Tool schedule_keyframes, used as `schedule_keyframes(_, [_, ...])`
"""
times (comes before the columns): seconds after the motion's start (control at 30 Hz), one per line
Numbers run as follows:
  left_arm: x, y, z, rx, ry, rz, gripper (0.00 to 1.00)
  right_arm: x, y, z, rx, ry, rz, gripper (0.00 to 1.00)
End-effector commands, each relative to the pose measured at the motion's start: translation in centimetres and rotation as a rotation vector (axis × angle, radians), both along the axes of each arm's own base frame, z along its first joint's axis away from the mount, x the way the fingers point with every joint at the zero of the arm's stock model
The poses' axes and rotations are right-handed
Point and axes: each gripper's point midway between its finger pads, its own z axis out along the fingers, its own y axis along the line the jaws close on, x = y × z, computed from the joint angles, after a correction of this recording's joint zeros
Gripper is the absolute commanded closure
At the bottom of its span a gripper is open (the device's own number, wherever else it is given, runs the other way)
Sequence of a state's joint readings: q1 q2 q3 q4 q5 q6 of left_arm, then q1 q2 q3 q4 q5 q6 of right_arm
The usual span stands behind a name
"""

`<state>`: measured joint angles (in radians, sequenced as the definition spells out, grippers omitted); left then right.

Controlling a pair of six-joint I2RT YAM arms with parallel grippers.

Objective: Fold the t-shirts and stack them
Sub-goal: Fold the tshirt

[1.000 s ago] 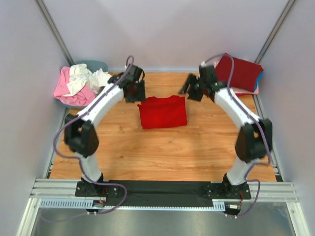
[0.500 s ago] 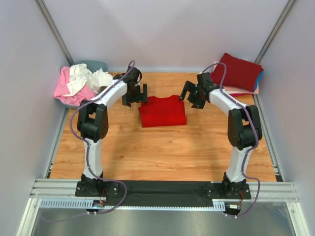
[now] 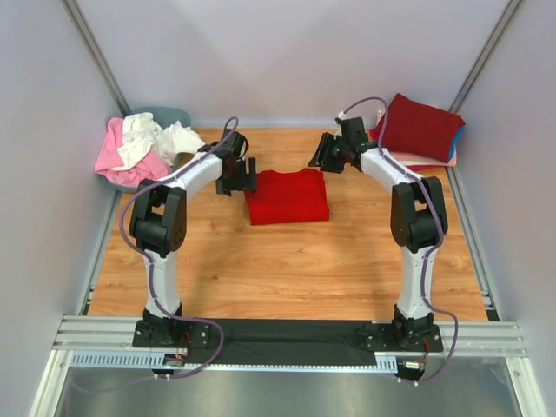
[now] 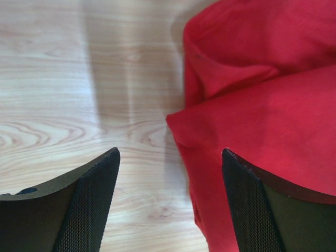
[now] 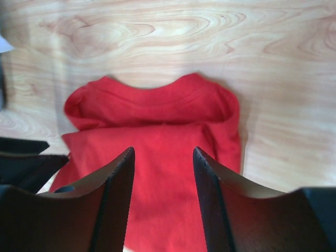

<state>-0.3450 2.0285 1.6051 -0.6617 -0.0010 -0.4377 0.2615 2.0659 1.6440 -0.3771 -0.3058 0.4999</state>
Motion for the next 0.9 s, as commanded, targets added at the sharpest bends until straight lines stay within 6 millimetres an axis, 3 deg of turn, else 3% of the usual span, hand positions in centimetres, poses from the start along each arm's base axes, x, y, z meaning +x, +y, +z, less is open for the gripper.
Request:
schedule_keyframes(0.0, [1.1,-0.5,0.5,-0.031,-0.051,-0.001,0.16,1.3,0.9,-1.1,-0.007,-0.008,0.056,0.51])
schedule_keyframes(0.27, [1.3,-0.5,-1.1,-0.018,-0.035,0.003,0.18,1.6,0.9,-4.3,-0.027,0.046,0.058,0.51])
schedule_keyframes(0.57, [1.8,-0.4,-2.7,-0.017,-0.027,0.002,0.25,1.6,1.5,-6.5,-0.020,0.081,0.072,0.54])
schedule_keyframes(0.7, [2.2,-0.6,-3.2,-0.024,-0.028,-0.001,0.36,1.5,1.6,-6.5,-0.023,0.081,0.075,0.65])
schedule_keyframes(0.87, [3.0,-0.7,-3.1,-0.024,-0.049,-0.009,0.66,1.5,1.6,-5.7,-0.020,0.067,0.076,0.85])
